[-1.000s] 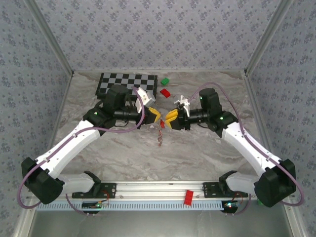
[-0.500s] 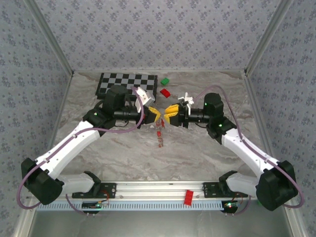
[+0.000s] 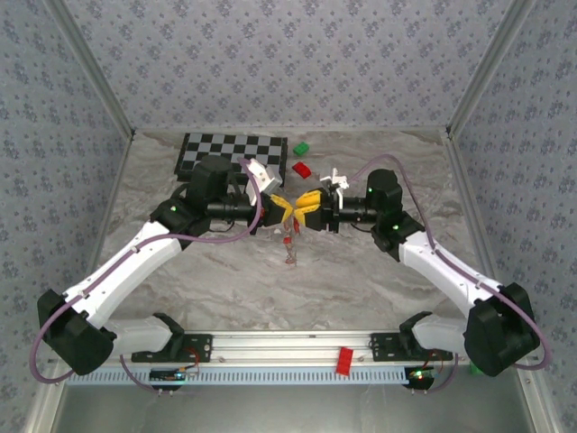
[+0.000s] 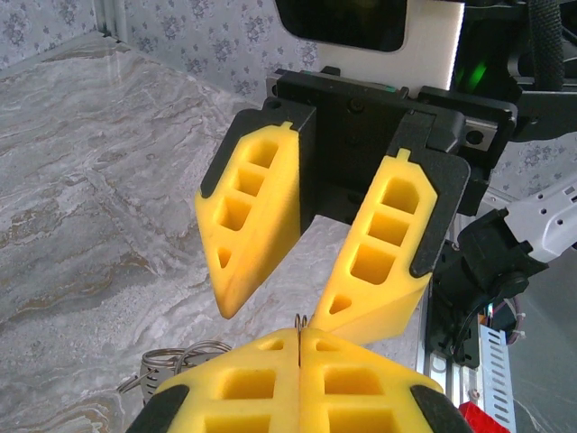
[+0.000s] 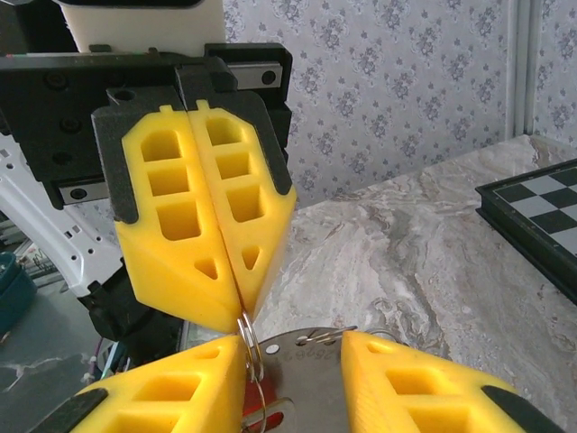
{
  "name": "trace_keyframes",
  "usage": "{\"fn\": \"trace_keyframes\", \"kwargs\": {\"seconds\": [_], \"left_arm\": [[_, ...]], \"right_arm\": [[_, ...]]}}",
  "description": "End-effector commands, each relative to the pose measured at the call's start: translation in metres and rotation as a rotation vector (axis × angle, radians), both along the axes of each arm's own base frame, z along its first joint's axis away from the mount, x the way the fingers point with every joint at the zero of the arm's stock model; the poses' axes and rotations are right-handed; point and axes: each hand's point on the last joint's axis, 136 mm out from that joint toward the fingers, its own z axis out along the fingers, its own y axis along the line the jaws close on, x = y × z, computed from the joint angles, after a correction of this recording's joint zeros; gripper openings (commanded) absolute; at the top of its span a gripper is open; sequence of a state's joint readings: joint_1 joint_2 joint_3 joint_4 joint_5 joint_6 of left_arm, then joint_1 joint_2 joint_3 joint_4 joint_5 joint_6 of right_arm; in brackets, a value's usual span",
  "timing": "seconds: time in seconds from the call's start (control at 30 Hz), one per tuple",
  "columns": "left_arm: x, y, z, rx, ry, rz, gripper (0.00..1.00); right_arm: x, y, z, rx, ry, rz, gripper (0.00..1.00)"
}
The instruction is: Put the keys on the keyring
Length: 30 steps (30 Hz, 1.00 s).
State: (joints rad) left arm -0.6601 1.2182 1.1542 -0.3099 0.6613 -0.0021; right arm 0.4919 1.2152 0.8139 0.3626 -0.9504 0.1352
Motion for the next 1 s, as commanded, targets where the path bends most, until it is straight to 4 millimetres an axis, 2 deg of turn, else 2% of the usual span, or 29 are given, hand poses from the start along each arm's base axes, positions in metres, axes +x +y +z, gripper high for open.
{"fn": "trace_keyframes", "kwargs": {"seconds": [0.0, 0.23, 0.47, 0.6, 0.77, 0.9, 0.97], "left_arm": [[-0.005, 0.001, 0.024, -0.061, -0.06, -0.016, 0.0], [-0.006, 0.001, 0.021, -0.057, -0.057, -0.021, 0.0], [-0.005, 0.001, 0.021, -0.057, -0.057, -0.021, 0.0], [-0.005, 0.0, 0.021, -0.057, -0.056, -0.023, 0.0], [-0.005, 0.0, 0.019, -0.055, -0.054, -0.024, 0.0], [-0.005, 0.0, 0.017, -0.05, -0.052, -0.026, 0.0], [-0.005, 0.0, 0.016, -0.049, -0.049, -0.026, 0.0]], "right_arm": [[-0.004, 0.003, 0.002, 0.0, -0.002, 0.031, 0.33], [-0.006, 0.004, -0.001, -0.009, 0.009, 0.046, 0.36], [-0.012, 0.007, -0.001, -0.007, 0.012, 0.08, 0.34], [-0.015, 0.01, -0.001, -0.013, 0.013, 0.102, 0.29], [-0.016, 0.011, 0.001, -0.012, 0.004, 0.107, 0.14], [-0.013, 0.009, 0.002, -0.011, -0.004, 0.085, 0.2], [-0.014, 0.009, 0.004, -0.008, -0.009, 0.086, 0.2]]}}
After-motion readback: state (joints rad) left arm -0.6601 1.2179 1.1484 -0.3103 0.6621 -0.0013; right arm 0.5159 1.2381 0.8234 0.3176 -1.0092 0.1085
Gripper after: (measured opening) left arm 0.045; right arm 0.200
